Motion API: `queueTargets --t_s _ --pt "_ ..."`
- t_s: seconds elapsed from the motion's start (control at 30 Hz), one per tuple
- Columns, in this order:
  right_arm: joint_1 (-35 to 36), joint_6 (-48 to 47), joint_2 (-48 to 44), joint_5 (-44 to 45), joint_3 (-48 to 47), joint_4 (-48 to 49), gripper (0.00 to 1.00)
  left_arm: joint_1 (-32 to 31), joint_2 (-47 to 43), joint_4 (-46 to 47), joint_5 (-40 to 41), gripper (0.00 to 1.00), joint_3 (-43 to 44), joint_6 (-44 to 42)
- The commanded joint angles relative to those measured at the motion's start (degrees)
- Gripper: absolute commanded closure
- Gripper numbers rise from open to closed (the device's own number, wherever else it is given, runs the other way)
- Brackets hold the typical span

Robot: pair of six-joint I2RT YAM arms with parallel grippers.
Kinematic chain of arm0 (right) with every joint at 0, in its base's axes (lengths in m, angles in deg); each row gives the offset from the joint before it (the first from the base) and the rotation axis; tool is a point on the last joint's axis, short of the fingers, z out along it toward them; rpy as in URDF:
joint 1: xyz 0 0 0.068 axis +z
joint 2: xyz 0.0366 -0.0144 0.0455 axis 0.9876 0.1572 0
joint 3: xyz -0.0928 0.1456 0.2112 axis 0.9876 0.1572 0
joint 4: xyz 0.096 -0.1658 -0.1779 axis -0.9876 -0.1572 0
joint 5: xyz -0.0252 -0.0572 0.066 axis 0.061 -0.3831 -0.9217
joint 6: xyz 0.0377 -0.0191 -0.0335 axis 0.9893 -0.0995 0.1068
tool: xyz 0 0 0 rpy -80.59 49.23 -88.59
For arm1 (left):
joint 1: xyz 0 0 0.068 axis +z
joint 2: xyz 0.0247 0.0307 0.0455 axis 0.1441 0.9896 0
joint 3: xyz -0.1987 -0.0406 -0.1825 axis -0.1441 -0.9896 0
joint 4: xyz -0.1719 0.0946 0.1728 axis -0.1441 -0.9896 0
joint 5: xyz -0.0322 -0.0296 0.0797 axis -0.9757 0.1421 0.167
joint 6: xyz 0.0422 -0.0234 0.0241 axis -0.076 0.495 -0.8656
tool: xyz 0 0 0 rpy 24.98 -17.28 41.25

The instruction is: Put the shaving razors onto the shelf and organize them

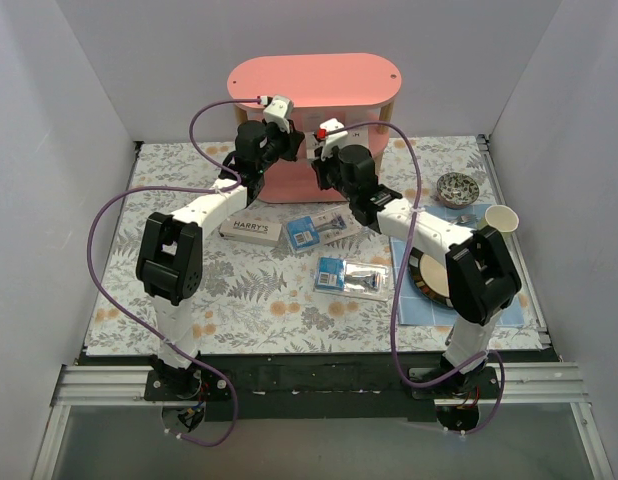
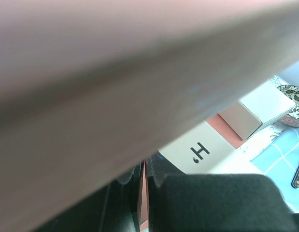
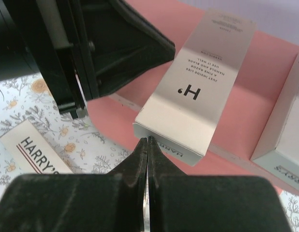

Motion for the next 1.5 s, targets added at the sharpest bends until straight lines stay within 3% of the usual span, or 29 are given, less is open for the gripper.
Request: queueTargets --t_s 0.0,0.17,0.5,0.63,0.67,0.73,0.77,0.83,0.87,0.9,0.97,1.13,1.23,1.47 --pt "-0.2 0.2 1.7 0.0 -4.5 5.1 0.99 -0.2 -0.5 -1.1 1.3 1.0 0.1 -1.6" --pt "-0.3 0.2 3.4 0.0 -6.3 5.5 0.99 -0.3 -2.6 -0.7 7.3 1.0 -1.1 -1.9" --pt "-0.2 0.0 1.9 0.0 -5.2 5.1 0.99 -0.3 -10.1 -3.6 10.0 1.0 -6.6 -2.2" --pt "-0.3 -2.2 -1.2 -0.5 -2.5 4.8 0.99 -0.3 -19.9 -8.2 11.2 0.79 -11.8 -0.8" --pt "-0.3 -2.8 -3.1 -0.9 -1.7 4.1 0.99 -0.3 -22.6 -9.2 11.2 0.66 -13.4 -0.7" --pt "-0.2 -4.5 -5.2 -2.0 1.6 3.3 0.99 -0.2 -27.0 -12.4 11.1 0.5 -18.5 -1.2" --pt "-0.1 -5.1 -7.2 -3.2 2.6 2.4 0.91 -0.2 -31.5 -13.7 11.1 0.35 -20.0 -2.5" --pt "0.2 -6.8 -8.7 -9.1 4.7 -2.7 0.68 0.1 -35.4 -18.5 11.2 0.24 -24.0 -4.0" --pt "0.6 -7.4 -9.1 -11.3 5.2 -4.9 0.4 0.5 -38.6 -19.4 11.2 0.18 -25.2 -5.3" --pt "1.0 -8.0 -9.1 -15.7 5.8 -8.4 0.25 1.0 -40.2 -24.4 11.2 0.12 -26.1 -5.9" --pt "2.4 -9.3 -8.6 -19.6 6.6 -11.0 0.1 3.0 -42.7 -28.5 8.9 0.08 -28.0 -6.5" --pt "6.3 -13.7 -5.5 -24.3 7.1 -13.0 0.08 7.8 -50.0 -37.8 7.3 0.02 -30.9 -3.3" --pt "7.9 -14.5 -0.8 -24.4 4.4 -13.0 0.07 14.5 -51.6 -42.1 5.4 0.02 -30.9 -0.5" --pt "9.1 -16.4 13.7 -24.0 -9.6 -13.8 0.04 20.2 -56.0 -47.7 0.5 0.02 -30.9 2.4"
